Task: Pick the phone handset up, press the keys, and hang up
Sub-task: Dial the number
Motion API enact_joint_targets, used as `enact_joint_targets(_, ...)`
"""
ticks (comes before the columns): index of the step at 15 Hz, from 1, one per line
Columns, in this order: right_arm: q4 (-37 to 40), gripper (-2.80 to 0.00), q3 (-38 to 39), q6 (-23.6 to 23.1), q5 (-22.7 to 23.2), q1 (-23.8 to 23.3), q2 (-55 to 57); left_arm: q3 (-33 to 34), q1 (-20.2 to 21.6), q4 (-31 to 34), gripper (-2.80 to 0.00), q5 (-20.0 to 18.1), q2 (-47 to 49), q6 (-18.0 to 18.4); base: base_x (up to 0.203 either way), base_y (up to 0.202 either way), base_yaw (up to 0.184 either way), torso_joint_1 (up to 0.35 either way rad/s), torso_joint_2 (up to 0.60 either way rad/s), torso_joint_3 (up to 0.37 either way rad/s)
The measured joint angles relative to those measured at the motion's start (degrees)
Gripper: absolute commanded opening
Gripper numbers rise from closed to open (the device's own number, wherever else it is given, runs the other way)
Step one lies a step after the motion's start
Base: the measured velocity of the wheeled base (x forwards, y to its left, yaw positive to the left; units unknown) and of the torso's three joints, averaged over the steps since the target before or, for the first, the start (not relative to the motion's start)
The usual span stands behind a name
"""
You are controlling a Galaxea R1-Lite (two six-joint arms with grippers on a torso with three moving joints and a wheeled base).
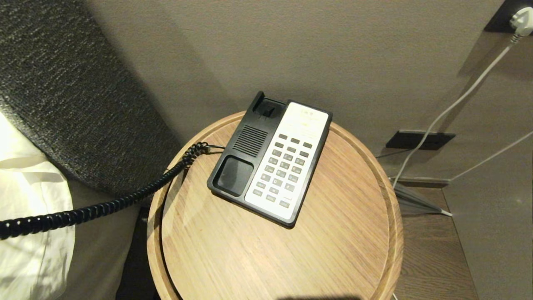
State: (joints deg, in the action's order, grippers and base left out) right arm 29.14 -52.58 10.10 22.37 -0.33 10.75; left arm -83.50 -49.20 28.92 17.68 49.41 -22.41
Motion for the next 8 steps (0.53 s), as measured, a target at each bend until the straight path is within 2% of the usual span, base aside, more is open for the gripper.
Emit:
enact_joint_targets(2, -1.5, -2.80, -3.1, -2.3, 4.4, 0.1, 12.7, 1.2, 0.0, -0.2, -2.80, 0.1, -0.6, -0.3, 0.000, 0.000, 0.000, 0.000, 0.00, 0.000)
enact_joint_targets(4, -4.5, -2.80, -5.5, -6.1, 6.3, 0.5, 26.5, 1.9, 0.0, -1.6, -2.80, 0.1, -0.9, -0.4, 0.000, 0.000, 0.000, 0.000, 0.00, 0.000)
enact_joint_targets(6, -9.2, -2.80, -8.7, -8.9, 5.1, 2.4, 41.2, 3.0, 0.0, -2.3, -2.80, -0.1, -1.3, -0.5, 0.000, 0.000, 0.000, 0.000, 0.00, 0.000)
enact_joint_targets(8, -14.1, -2.80, -15.5, -9.3, 1.5, 7.3, 55.8, 4.5, 0.0, -2.7, -2.80, -0.1, -1.8, -0.4, 0.000, 0.000, 0.000, 0.000, 0.00, 0.000)
